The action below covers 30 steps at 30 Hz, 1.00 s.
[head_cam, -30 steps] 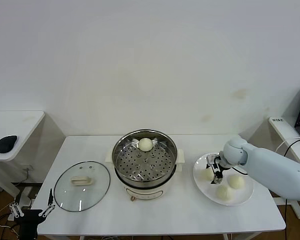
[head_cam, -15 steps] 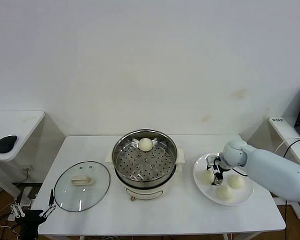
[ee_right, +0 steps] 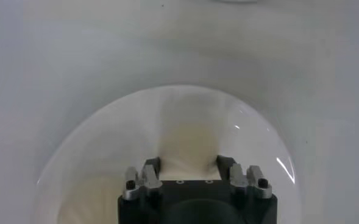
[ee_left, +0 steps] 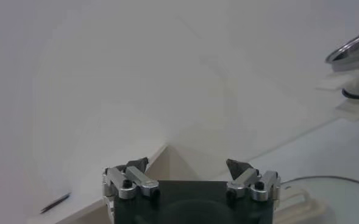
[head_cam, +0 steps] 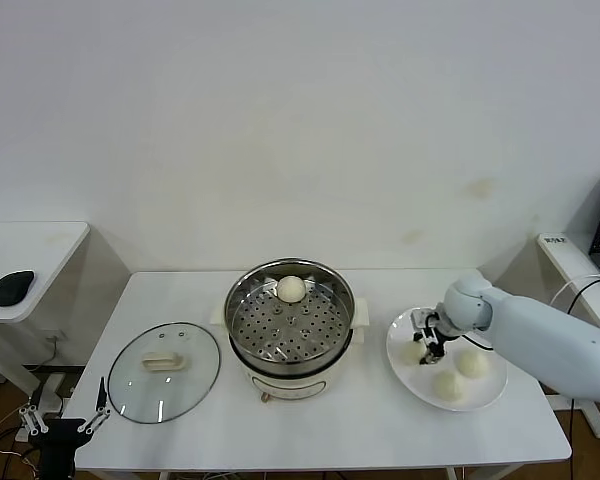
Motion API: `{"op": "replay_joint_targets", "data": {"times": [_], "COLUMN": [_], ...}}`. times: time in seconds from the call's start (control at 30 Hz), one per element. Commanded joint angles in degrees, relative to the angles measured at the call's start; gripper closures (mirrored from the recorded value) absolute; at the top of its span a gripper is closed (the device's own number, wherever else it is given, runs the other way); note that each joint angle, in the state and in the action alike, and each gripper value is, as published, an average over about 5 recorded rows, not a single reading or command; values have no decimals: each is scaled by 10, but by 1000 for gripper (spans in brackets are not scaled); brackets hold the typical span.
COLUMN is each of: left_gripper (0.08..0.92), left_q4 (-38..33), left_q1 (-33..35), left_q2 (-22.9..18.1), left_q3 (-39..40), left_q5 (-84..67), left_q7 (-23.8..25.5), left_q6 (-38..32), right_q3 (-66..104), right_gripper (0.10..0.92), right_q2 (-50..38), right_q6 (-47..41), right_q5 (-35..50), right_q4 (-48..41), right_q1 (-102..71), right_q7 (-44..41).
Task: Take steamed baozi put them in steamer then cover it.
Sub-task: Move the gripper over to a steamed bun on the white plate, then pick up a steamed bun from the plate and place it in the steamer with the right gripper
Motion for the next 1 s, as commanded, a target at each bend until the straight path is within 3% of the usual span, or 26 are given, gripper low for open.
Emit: {"op": "replay_joint_targets", "data": {"times": [0.03, 0.3, 0.57, 0.73, 1.0], "left_gripper": [177, 177, 177, 177, 177], "left_q4": [1, -2, 2, 1, -4], "left_q1": [-3, -9, -9, -5, 1], "left_q2": [3, 8, 16, 25, 23], "left_q3": [2, 7, 10, 4, -5], "left_q5": [0, -1, -2, -4, -5], "left_q7": [1, 3, 2, 1, 1], "left_q6": [1, 4, 2, 1, 1], "right_q3": [-24, -118, -200, -209, -202], "right_gripper": [512, 497, 491, 491, 490], "right_q2": [-20, -17, 83, 180, 342], "right_q6": [-1, -21, -86, -131, -175], "right_q5": [33, 137, 280, 351, 376], "right_q4": [36, 93, 133, 107, 18], "right_q1": [82, 285, 443, 439, 348], "right_q7": [-5, -10, 19, 57, 102]}}
